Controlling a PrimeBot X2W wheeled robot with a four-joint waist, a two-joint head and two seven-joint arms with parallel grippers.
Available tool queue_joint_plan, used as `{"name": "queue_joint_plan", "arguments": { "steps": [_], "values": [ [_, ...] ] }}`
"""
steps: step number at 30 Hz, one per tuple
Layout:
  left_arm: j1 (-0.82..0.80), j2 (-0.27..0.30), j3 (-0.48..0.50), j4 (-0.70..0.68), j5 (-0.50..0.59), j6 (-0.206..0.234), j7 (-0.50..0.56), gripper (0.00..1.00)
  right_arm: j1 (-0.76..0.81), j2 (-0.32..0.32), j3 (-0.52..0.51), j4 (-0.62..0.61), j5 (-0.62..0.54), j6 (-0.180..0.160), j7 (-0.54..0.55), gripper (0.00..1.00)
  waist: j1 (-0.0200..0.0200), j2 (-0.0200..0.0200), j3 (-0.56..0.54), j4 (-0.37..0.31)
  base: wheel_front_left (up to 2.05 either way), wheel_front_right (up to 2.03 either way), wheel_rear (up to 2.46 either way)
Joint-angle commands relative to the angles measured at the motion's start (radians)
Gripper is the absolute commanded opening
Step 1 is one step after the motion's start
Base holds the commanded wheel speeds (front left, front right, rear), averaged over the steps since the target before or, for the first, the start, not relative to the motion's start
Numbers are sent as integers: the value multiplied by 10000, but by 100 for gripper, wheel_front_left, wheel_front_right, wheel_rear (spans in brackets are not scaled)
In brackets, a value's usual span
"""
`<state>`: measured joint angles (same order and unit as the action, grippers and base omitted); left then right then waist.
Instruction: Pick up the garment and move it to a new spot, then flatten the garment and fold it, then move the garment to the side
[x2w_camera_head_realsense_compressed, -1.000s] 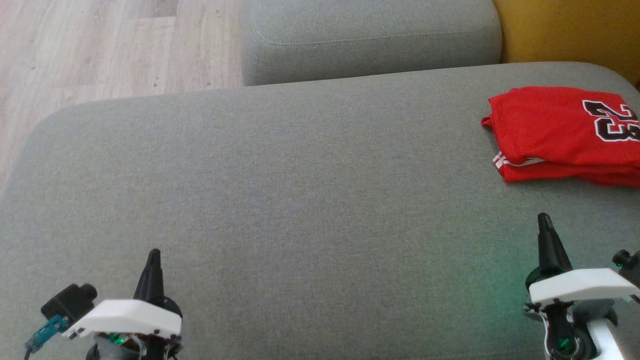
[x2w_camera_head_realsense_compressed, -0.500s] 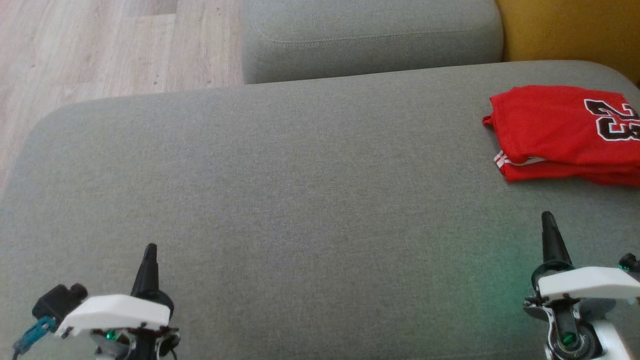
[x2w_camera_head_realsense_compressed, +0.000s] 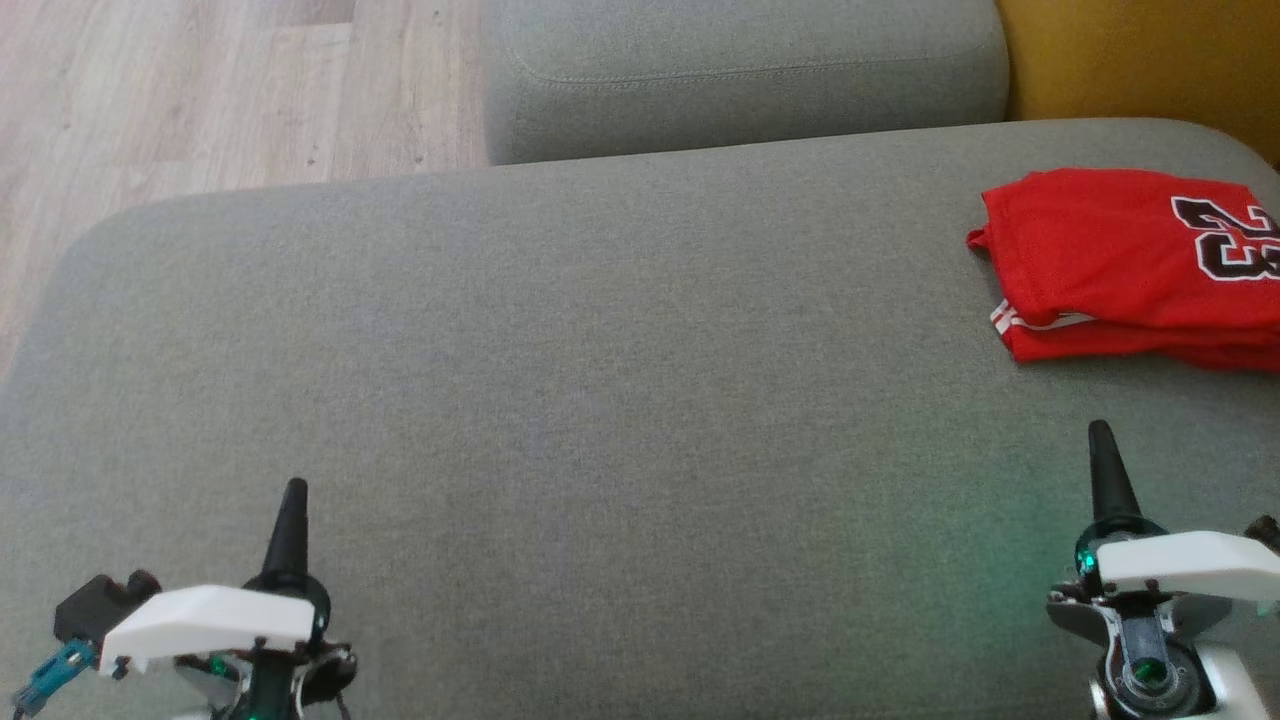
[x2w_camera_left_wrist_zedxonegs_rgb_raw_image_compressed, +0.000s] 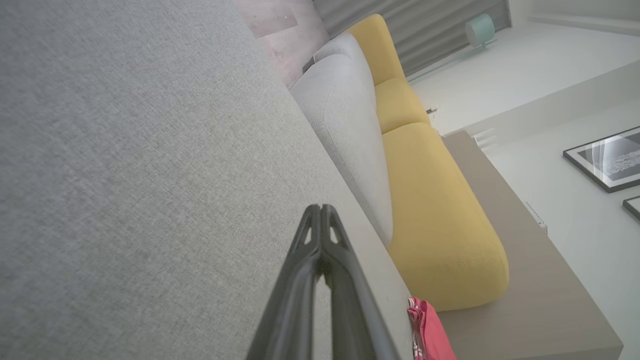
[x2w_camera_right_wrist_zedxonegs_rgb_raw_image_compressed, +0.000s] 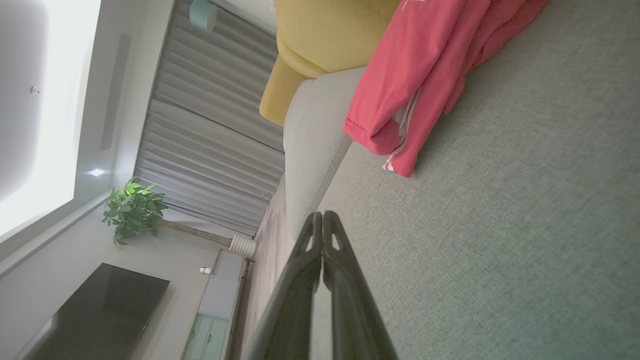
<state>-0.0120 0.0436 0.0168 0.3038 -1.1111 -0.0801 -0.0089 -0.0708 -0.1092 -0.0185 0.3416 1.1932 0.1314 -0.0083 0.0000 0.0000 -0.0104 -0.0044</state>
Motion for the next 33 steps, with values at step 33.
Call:
{"name": "queue_joint_plan", "arguments": {
  "steps": [33],
  "values": [
    [-908, 64, 863, -544, -4150, -434, 1020, 0, -378, 477, -789, -870, 3467, -7, 1019, 0, 0, 0, 112, 37, 0, 0, 0]
  ]
}}
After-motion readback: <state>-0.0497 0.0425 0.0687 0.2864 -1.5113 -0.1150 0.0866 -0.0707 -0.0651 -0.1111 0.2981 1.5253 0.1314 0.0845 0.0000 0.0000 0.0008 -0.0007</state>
